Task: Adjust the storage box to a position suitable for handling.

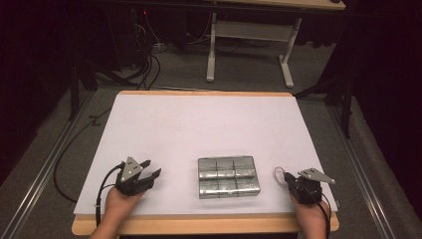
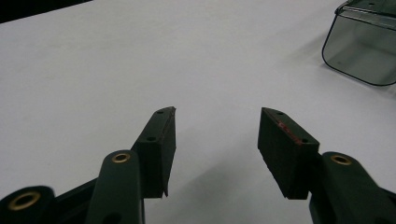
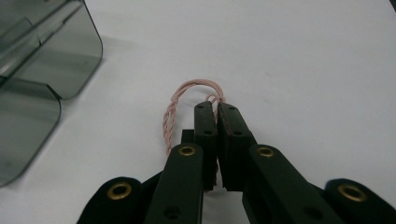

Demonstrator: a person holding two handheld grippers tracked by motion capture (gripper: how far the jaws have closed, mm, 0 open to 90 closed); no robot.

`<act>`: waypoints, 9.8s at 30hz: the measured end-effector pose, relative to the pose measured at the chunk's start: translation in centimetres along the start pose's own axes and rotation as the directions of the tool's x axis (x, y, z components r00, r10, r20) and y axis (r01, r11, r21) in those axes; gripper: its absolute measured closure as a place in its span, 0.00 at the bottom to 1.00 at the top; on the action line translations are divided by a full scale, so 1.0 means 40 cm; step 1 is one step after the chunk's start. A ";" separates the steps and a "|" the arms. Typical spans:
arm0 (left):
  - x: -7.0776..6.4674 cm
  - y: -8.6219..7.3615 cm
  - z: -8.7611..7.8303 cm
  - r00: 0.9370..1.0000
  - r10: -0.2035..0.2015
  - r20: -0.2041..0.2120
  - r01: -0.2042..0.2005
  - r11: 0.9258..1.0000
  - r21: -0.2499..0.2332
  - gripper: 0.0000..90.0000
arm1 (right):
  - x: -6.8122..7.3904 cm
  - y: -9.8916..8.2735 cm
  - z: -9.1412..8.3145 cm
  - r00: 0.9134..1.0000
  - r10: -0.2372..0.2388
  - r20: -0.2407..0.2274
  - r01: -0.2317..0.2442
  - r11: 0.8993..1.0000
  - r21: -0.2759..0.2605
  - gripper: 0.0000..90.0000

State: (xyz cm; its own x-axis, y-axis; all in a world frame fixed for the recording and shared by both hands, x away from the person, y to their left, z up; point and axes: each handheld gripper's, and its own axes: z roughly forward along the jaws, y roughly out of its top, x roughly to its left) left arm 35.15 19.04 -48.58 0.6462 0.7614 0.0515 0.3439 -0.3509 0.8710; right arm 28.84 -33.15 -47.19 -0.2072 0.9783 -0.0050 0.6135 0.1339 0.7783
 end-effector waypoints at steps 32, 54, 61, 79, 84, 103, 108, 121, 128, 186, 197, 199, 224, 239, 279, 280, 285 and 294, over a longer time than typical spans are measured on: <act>0.003 0.002 0.005 1.000 -0.008 0.013 0.008 1.000 0.021 0.51 | 0.089 0.025 0.008 0.996 -0.087 -0.003 0.086 0.992 -0.087 0.72; -0.043 0.091 0.040 0.987 -0.081 0.136 0.089 0.994 -0.055 0.69 | 0.104 -0.003 0.029 0.993 -0.099 -0.064 0.091 0.989 -0.120 0.81; -0.120 0.088 0.050 0.975 -0.017 0.223 0.029 0.998 -0.051 0.78 | 0.098 -0.014 0.020 0.994 -0.066 -0.087 0.055 0.991 -0.123 0.78; -0.250 0.045 0.018 0.938 0.028 0.345 -0.011 0.999 -0.051 0.94 | 0.090 -0.035 0.011 0.998 -0.038 -0.053 0.032 0.994 -0.109 0.82; -0.259 0.041 0.012 0.937 0.027 0.348 -0.008 0.998 -0.056 0.97 | 0.094 -0.035 0.015 0.997 -0.049 -0.055 0.043 0.994 -0.105 0.82; -0.289 0.028 0.007 0.922 0.038 0.386 -0.022 0.999 -0.047 1.00 | 0.098 -0.040 0.015 0.997 -0.061 -0.055 0.055 0.993 -0.108 0.80; -0.292 0.029 0.007 0.919 0.036 0.391 -0.019 0.999 -0.047 1.00 | 0.098 -0.040 0.014 0.996 -0.063 -0.060 0.056 0.993 -0.108 0.81; -0.302 0.030 0.014 0.918 0.036 0.396 -0.018 0.999 -0.047 1.00 | 0.106 -0.041 0.011 0.994 -0.078 -0.073 0.069 0.991 -0.112 0.82; -0.304 0.035 0.017 0.914 0.037 0.405 -0.017 0.998 -0.053 1.00 | 0.113 -0.044 0.002 0.994 -0.084 -0.070 0.075 0.990 -0.116 0.82; -0.268 0.170 0.043 0.920 0.059 0.388 0.011 0.984 -0.177 0.97 | 0.225 -0.026 -0.058 0.955 -0.227 -0.188 0.188 0.961 -0.204 1.00; -0.231 0.196 0.083 0.931 0.005 0.366 0.060 0.984 -0.166 1.00 | 0.220 -0.028 -0.057 0.953 -0.230 -0.198 0.188 0.959 -0.212 1.00; -0.224 0.197 0.090 0.934 -0.001 0.358 0.064 0.984 -0.164 1.00 | 0.220 -0.028 -0.057 0.952 -0.232 -0.199 0.189 0.959 -0.213 1.00; -0.194 0.207 0.159 0.948 -0.027 0.317 0.077 0.986 -0.148 1.00 | 0.219 -0.029 -0.056 0.950 -0.239 -0.198 0.196 0.956 -0.217 1.00; -0.172 0.206 0.186 0.953 -0.054 0.298 0.098 0.986 -0.135 1.00 | 0.219 -0.029 -0.057 0.950 -0.241 -0.198 0.197 0.956 -0.218 1.00; -0.053 0.088 0.043 0.990 0.000 0.141 0.007 0.999 -0.047 0.91 | 0.221 -0.029 -0.057 0.952 -0.238 -0.194 0.195 0.956 -0.218 1.00; -0.047 0.077 0.033 0.992 0.006 0.130 -0.001 0.999 -0.038 0.91 | 0.221 -0.029 -0.056 0.952 -0.238 -0.194 0.194 0.956 -0.218 1.00; -0.038 0.027 0.001 0.995 0.011 0.095 -0.010 1.000 -0.011 0.87 | 0.221 -0.030 -0.057 0.952 -0.238 -0.193 0.194 0.956 -0.219 1.00; -0.049 0.005 0.001 0.998 0.023 0.052 -0.022 1.000 -0.020 0.68 | 0.223 -0.031 -0.057 0.954 -0.234 -0.189 0.191 0.956 -0.221 0.99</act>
State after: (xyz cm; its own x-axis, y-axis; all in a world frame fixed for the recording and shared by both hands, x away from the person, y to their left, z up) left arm 34.00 17.44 -48.52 0.6886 0.7237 0.0464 0.3154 -0.3565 0.8794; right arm 24.47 -24.96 -46.76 -0.4849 0.8719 -0.0685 0.3787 0.2799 0.8822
